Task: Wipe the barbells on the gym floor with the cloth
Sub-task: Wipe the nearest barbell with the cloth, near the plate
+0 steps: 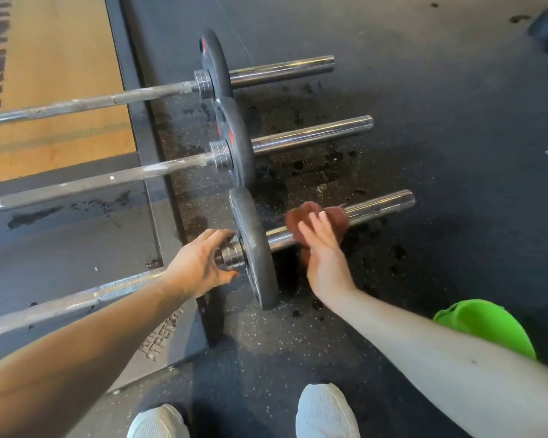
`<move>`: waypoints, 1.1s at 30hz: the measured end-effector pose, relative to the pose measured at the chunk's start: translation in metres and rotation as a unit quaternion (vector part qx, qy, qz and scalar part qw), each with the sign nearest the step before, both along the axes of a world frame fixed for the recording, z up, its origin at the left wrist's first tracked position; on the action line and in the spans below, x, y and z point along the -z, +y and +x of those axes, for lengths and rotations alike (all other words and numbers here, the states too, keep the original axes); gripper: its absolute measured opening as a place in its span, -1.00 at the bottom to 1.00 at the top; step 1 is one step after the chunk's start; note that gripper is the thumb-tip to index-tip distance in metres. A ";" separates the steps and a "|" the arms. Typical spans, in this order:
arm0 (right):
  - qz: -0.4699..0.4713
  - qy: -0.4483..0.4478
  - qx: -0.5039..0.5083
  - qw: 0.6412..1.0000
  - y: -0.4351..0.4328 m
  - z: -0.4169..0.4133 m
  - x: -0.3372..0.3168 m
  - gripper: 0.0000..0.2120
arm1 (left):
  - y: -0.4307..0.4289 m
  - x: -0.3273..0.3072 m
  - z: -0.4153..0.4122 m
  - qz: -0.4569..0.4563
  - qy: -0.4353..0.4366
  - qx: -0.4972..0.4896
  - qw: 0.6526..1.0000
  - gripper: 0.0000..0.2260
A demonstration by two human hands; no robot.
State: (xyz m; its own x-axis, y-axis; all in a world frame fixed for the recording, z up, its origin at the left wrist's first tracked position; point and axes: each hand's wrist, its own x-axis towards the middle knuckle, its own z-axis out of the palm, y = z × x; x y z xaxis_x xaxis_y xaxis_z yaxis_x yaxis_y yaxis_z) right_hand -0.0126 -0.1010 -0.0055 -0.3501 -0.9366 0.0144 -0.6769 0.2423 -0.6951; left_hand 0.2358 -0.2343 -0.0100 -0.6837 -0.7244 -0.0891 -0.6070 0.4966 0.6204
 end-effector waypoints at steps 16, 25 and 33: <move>0.109 0.186 0.034 0.976 -0.015 -0.063 -0.012 -0.10 | -0.036 -0.017 -0.015 0.257 -0.045 -0.015 0.965 -0.41; 0.041 0.090 -0.184 0.978 -0.018 0.016 0.000 -0.17 | -0.017 -0.022 -0.008 0.139 -0.080 0.012 0.987 -0.11; 0.069 0.107 0.099 0.987 0.000 -0.139 -0.011 -0.28 | -0.001 -0.009 -0.008 0.025 -0.058 0.009 0.998 -0.08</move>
State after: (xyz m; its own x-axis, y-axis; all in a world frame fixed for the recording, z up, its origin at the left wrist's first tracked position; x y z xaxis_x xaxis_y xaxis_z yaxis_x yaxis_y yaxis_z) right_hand -0.1516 -0.1015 0.0052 -0.5290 -0.8485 -0.0154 -0.7347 0.4670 -0.4921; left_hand 0.2282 -0.2357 -0.0009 -0.6793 -0.7049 -0.2041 -0.6679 0.4787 0.5699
